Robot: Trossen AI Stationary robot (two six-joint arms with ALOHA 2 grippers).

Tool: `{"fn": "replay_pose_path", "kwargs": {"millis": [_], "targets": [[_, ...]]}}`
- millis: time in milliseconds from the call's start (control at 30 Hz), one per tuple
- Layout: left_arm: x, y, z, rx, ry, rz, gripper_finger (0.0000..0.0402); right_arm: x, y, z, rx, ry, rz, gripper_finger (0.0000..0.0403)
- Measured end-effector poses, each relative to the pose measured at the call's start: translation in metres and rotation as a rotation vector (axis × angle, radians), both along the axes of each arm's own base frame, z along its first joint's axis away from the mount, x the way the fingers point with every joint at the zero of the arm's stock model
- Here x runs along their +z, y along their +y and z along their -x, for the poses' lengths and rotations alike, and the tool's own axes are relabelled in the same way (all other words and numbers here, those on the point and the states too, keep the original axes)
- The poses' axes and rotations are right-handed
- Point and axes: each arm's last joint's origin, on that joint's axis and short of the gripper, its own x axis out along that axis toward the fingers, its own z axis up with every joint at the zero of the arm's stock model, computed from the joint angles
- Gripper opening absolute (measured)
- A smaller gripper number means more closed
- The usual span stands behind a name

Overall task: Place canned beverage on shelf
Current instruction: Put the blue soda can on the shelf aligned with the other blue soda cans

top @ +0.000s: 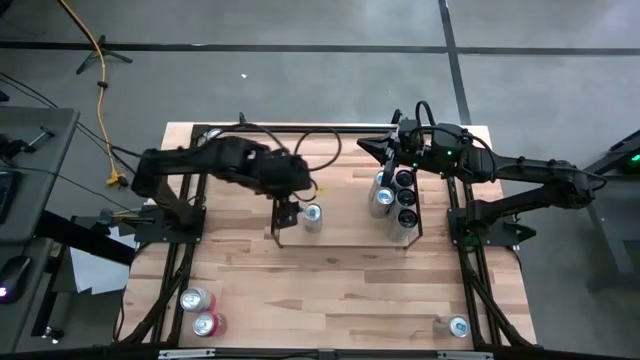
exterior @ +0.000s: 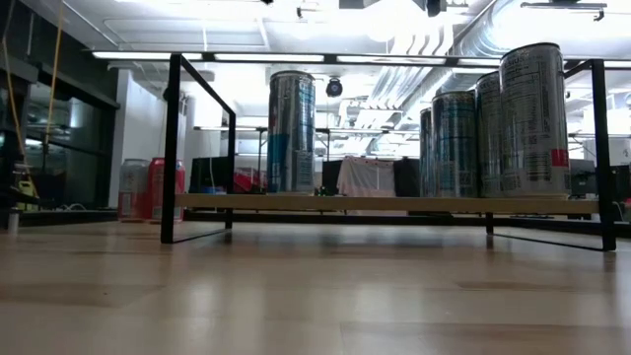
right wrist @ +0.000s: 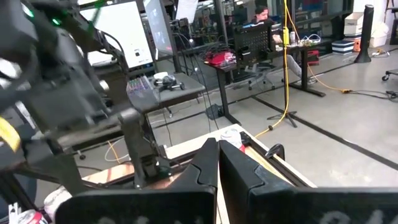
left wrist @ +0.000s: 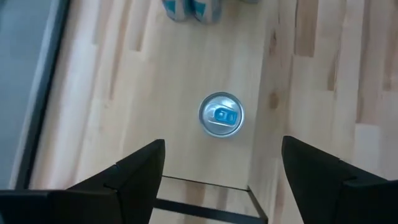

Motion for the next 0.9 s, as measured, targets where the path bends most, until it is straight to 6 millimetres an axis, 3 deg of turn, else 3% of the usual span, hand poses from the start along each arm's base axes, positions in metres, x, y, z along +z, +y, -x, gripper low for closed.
{"fn": "replay_pose_path", "kwargs": {"millis": [267,367,900], "targets": [[0.027,-0.027,0.02,-0.118,-0.174,-0.097,0.0278,0.0,0.0,0.0,0.001,0.012,0.045,0.0],[0.028,-0.03,0.027,-0.126,-0.243,-0.135,0.0278,0.0,0.0,0.0,0.001,0.012,0.044,0.0],[-0.036,-0.011,0.11,0.036,-0.617,0.018,0.0278,0.0,0.0,0.0,0.001,0.011,0.042,0.0]]}}
